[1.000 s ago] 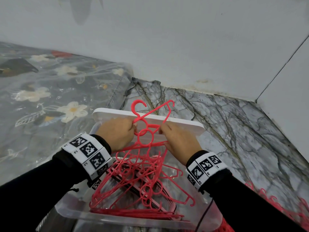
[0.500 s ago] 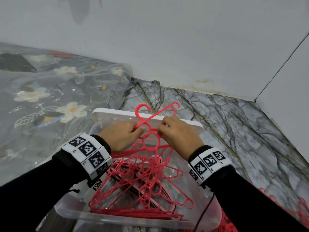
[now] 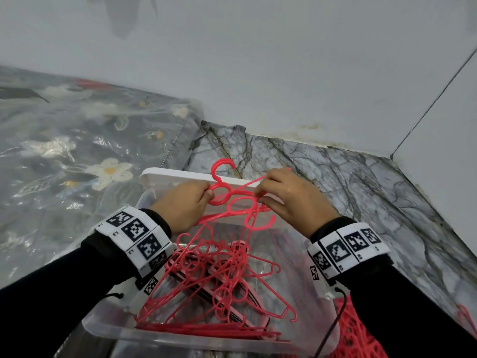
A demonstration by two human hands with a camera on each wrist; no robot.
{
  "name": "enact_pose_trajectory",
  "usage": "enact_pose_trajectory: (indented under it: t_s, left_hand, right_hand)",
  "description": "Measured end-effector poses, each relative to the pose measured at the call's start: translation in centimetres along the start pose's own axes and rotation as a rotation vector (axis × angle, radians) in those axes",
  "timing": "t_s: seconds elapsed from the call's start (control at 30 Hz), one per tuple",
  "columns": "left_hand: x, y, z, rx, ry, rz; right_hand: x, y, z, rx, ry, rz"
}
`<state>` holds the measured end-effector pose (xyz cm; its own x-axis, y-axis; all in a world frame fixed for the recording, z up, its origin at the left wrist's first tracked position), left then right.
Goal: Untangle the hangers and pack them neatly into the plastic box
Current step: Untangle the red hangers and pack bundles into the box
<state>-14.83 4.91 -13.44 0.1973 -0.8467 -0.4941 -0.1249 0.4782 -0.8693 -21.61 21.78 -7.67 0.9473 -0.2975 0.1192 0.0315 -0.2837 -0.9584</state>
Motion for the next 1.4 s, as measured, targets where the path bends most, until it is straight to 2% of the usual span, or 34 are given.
enact_pose_trajectory:
  t_s: [0.1,0.3,0.4,0.53,0.73,0.87,0.93,1.03,1.1,1.17,1.3,1.4]
  left_hand:
    - [0.5,0.0,-0.1,0.040,-0.025,0.018]
    - [-0.8,0.4,0.5,0.080,0.016,0.228]
    - [-1.4,0.5,0.7,0.114,0.044,0.221]
    - [-1.1,0.4,0.6,0.090,0.058,0.222]
    - [-1.2,0.3,0.5,0.054,0.102,0.061]
    - [-1.1,-0.5,0.6,-0.087,0.089,-0.135]
    - [-0.6,-0.8,0.5,-0.152,0.046,-0.183]
    - [0.1,-1.2,0.4,-0.209,0.005,-0.196]
    - [0.1,-1.5,0.4,-0.239,0.011,-0.266]
    - [0.1,-1.5,0.4,-0.252,0.016,-0.310]
    - [0.2,-1.3,0.3,-0.234,0.010,-0.335]
    - [0.2,-1.2,0.3,-0.191,0.018,-0.326]
  right_hand:
    - [-0.8,-0.2,0.0,-0.014,0.018,-0.044]
    - [-0.9,2.7,-0.3,0.118,0.104,-0.144]
    - [-1.1,3.0,-0.6,0.080,0.146,-0.187]
    - [-2.1,2.7,-0.5,0.041,0.202,-0.171]
    - [-1.8,3.1,-0.5,-0.034,0.206,-0.257]
    - [-2.8,2.9,-0.5,-0.065,0.250,-0.276]
    - [-3.7,3.2,-0.2,-0.017,0.309,-0.243]
    - [-4.6,4.9,0.7,0.153,0.405,-0.178]
    - [-4.5,6.6,1.2,0.261,0.464,-0.201]
    - [-4.3,7.9,1.4,0.295,0.535,-0.272]
    - [-4.2,9.4,1.4,0.205,0.694,-0.490]
    - [-4.3,9.8,1.4,0.144,0.766,-0.547]
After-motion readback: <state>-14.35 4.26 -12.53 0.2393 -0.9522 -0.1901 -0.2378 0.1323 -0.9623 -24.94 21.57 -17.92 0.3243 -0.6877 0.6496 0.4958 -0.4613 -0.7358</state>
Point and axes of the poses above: each hand's wrist, its own z-axis away from the middle knuckle, its own y-axis out of the palm, x = y × z, the point moved 6 cm from there along -z, towards the middle knuckle, and after that the axes turned 4 degrees about x, right-handed, at the moved point
